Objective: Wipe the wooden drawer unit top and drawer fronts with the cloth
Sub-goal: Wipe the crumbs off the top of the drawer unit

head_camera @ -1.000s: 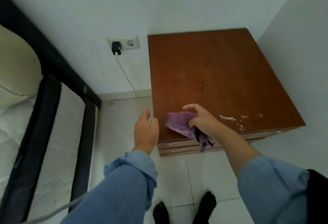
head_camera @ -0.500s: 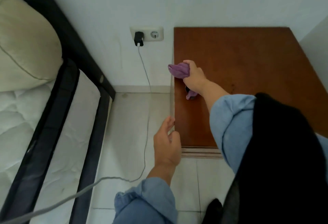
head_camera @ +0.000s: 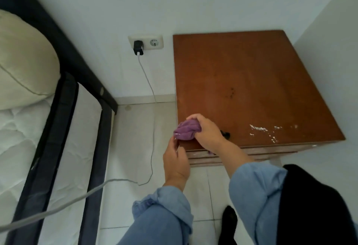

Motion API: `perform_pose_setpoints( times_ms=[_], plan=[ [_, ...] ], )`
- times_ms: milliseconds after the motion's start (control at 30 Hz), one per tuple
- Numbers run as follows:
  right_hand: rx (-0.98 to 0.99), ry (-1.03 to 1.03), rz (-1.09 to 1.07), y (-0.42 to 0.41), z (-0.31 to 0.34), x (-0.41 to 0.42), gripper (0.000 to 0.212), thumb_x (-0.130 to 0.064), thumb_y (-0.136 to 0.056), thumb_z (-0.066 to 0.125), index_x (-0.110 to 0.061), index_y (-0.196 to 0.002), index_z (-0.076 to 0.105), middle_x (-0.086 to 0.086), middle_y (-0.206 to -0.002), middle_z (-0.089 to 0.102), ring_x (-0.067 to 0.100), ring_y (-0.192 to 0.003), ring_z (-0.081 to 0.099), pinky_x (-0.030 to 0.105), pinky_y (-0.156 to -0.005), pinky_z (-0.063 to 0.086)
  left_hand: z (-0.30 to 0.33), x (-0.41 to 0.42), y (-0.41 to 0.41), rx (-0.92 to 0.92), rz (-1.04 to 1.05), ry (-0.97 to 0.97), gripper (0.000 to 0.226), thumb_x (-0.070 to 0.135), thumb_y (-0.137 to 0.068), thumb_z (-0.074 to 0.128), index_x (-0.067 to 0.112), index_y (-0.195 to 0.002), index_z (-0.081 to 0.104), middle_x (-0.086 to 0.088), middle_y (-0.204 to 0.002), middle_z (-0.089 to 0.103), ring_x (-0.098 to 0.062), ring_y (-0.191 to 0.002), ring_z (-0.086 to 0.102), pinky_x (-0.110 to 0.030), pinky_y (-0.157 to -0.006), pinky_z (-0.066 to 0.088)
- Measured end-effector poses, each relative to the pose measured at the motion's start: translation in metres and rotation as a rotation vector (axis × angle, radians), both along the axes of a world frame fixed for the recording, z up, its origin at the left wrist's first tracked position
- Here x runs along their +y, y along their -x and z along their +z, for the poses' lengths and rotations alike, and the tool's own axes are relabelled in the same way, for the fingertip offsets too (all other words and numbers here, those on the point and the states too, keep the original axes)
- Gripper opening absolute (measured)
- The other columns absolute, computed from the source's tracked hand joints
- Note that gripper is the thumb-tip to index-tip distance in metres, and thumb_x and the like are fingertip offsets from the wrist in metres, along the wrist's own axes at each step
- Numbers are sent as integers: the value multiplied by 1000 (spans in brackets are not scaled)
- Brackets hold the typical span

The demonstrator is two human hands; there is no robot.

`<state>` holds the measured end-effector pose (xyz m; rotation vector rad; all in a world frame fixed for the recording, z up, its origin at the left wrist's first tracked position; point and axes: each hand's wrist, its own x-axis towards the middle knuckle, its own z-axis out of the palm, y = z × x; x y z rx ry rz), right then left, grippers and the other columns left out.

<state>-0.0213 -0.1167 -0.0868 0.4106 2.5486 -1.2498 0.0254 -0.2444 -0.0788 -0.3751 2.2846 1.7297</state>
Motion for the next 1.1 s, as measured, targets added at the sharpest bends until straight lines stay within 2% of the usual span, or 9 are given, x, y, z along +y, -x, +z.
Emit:
perform_pose_setpoints(
  times_ms=[133, 233, 333, 433, 600, 733, 800, 933, 1100],
  plan=[
    [-47, 165, -70, -32, 10, 2, 50, 5, -73, 51, -39, -95, 54, 0, -105, 66, 20, -100, 62, 35, -89, 53, 2, 4, -14, -36, -70, 132, 64, 27, -79, 33, 10, -139, 45, -11, -132, 57, -28, -123, 52, -36, -106, 40],
    [-51, 341, -226, -46, 27, 19, 47, 16, -76, 45, -18, -104, 58, 3, -102, 63, 21, -99, 60, 20, -74, 52, 0, 9, -15, -41, -118, 258, 58, 19, -85, 48, 10, -142, 40, -11, -137, 54, -30, -123, 51, -36, -105, 41],
    [-133, 489, -561, -55, 46, 61, 47, 10, -85, 40, -23, -116, 53, 6, -114, 54, 23, -84, 58, 27, -53, 50, -1, 18, -21, -1, -169, 361, 67, 24, -78, 53, 10, -141, 34, -13, -136, 52, -32, -118, 53, -44, -101, 44],
    [-97, 586, -824, -70, 60, 118, 47, 4, -88, 39, -30, -120, 48, 10, -120, 53, 27, -79, 59, 28, -47, 48, 5, 37, -31, 132, -253, 605, 82, 18, -82, 57, 3, -150, 15, -14, -154, 27, -30, -141, 28, -42, -118, 18],
    [125, 459, -976, -97, 68, 208, 47, 5, -86, 41, -32, -114, 45, 11, -123, 52, 28, -92, 61, 40, -69, 55, 15, 85, -38, 345, -506, 680, 79, 19, -89, 46, 7, -152, 1, -5, -162, 6, -18, -149, 1, -39, -121, -4],
    [350, 270, -1021, -117, 63, 268, 46, 9, -86, 44, -14, -125, 43, 19, -129, 53, 25, -95, 56, 23, -66, 49, 1, 110, -51, 482, -544, 878, 70, 28, -90, 28, 5, -153, 7, -9, -162, 5, -22, -149, 0, -54, -117, -2],
    [371, 167, -1007, -123, 54, 287, 48, 7, -86, 48, -12, -130, 41, 14, -122, 54, 26, -93, 59, 19, -62, 52, -15, 113, -50, 538, -592, 975, 67, 34, -93, 24, 5, -152, 11, -9, -162, 5, -21, -149, 2, -60, -116, -1],
    [311, 17, -908, -122, 25, 308, 54, -2, -82, 53, -27, -128, 42, 8, -124, 56, 32, -103, 62, 50, -87, 53, -42, 118, -36, 604, -644, 1085, 68, 44, -97, 17, 4, -152, 12, -10, -161, 7, -22, -148, 7, -62, -114, -1],
    [250, -159, -847, -113, 2, 296, 49, -8, -86, 48, -23, -132, 45, 8, -121, 63, 29, -96, 63, 38, -87, 50, -54, 121, -26, 630, -657, 1112, 75, 55, -95, 15, 7, -152, 5, -9, -162, 2, -22, -149, 4, -63, -113, -9]
  ],
)
